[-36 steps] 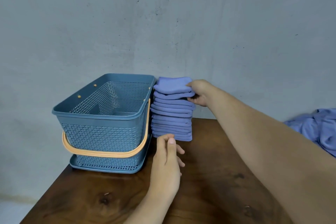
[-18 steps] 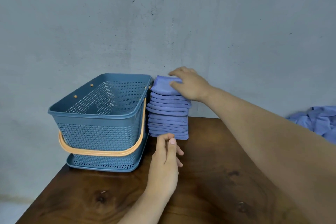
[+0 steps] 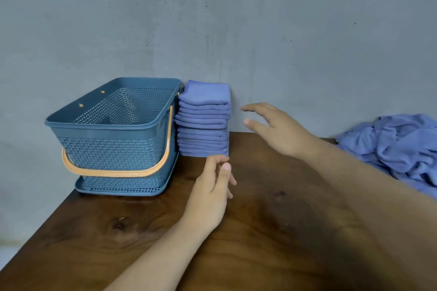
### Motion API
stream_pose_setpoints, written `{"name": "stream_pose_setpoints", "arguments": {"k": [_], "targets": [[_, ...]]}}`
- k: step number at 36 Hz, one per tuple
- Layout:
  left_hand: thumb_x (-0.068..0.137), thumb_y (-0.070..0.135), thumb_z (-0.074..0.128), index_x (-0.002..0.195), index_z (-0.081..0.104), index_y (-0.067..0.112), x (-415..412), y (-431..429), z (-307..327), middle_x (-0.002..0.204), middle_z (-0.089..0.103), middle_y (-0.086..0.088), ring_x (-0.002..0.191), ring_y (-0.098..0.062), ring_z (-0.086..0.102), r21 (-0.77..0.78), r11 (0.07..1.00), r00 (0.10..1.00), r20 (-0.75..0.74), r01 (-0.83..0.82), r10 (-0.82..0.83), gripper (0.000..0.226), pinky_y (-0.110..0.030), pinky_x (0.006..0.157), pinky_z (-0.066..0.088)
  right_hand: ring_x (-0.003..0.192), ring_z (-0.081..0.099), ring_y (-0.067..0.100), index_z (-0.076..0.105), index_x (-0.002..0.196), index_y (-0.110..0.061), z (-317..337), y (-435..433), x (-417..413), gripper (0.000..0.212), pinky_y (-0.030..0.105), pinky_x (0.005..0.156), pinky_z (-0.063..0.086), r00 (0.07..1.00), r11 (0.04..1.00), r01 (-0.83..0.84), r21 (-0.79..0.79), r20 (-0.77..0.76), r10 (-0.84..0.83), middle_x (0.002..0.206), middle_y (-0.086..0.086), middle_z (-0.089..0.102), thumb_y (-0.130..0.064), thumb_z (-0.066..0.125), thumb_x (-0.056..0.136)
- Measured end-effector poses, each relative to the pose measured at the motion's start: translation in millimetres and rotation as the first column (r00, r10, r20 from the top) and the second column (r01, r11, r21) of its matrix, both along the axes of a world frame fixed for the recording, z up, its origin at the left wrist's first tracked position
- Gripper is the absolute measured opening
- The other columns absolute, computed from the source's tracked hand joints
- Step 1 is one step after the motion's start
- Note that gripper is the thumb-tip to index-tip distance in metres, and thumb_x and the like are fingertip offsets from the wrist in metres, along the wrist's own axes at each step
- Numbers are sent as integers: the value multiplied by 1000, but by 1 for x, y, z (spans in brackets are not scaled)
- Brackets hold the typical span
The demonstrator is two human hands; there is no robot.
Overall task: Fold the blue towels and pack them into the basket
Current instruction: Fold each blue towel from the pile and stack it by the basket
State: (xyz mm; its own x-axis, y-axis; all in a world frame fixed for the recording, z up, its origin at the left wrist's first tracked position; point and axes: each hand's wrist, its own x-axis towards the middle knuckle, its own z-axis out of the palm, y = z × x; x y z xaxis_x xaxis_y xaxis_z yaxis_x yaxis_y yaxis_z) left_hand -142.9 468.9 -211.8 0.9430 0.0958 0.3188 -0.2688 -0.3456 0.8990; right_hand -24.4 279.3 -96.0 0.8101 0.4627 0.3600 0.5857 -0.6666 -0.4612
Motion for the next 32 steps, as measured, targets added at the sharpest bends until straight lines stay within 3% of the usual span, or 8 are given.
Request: {"name": "stream_pose_setpoints", "arguments": {"k": [2,7,12,16,21,27,30,32], "targets": [[112,48,38,127,50,42,-6,-7,-1,95,70,11,73,-12,69,35,999,999,-6,41,-41,21,-45,71,61,135,45,-7,55,147,-39,-25,-32,-27,43,14,106,35,997,999,50,22,-54,-48,146,-23,52,-54,52,106],[111,49,40,132,48,44,-20,-26,-3,100,69,14,82,-11,70,189,970,988,-31,152,-148,24,-42,74,61,136,45,-4,52,143,-48,-99,-112,-84,43,29,114,40,978,988,150,-37,-143,-154,144,-32,48,-64,49,103],[108,54,43,130,48,50,-23,-53,1,105,68,17,91,-7,70,312,924,975,-60,222,-214,23,-42,78,61,129,47,-4,53,140,-49,-121,-179,-112,36,23,102,44,946,952,307,0,-114,-304,141,-34,48,-57,52,104],[108,51,50,130,50,47,-15,-90,4,108,65,23,93,-9,69,420,865,960,-66,273,-271,23,-40,83,57,128,49,6,57,140,-41,-122,-221,-105,38,33,105,47,885,878,466,108,-64,-462,140,-19,54,-49,58,103],[108,51,49,127,54,46,9,-152,8,112,59,34,100,3,62,512,802,946,-73,307,-316,20,-22,81,49,120,53,29,63,133,-18,-115,-255,-88,34,42,94,47,727,720,666,195,44,-685,132,3,62,-28,61,100],[105,48,53,121,59,43,82,-241,22,109,67,24,101,6,63,491,816,943,-37,305,-330,18,-31,92,54,137,46,27,56,144,-21,-116,-287,-80,40,48,103,48,642,604,746,280,-60,-765,146,2,55,-28,58,104],[104,45,57,132,61,32,121,-287,33,121,67,17,102,3,65,489,811,930,-2,321,-367,31,-34,97,55,136,48,27,56,142,-21,-117,-294,-75,37,48,103,48,601,550,766,333,-69,-796,144,3,56,-29,57,105],[106,44,57,143,56,27,142,-315,44,136,63,7,116,-7,63,523,781,918,-9,342,-396,41,-32,101,50,132,49,26,58,138,-21,-118,-297,-72,34,46,100,46,563,503,788,354,-86,-822,140,2,58,-26,57,104]]}}
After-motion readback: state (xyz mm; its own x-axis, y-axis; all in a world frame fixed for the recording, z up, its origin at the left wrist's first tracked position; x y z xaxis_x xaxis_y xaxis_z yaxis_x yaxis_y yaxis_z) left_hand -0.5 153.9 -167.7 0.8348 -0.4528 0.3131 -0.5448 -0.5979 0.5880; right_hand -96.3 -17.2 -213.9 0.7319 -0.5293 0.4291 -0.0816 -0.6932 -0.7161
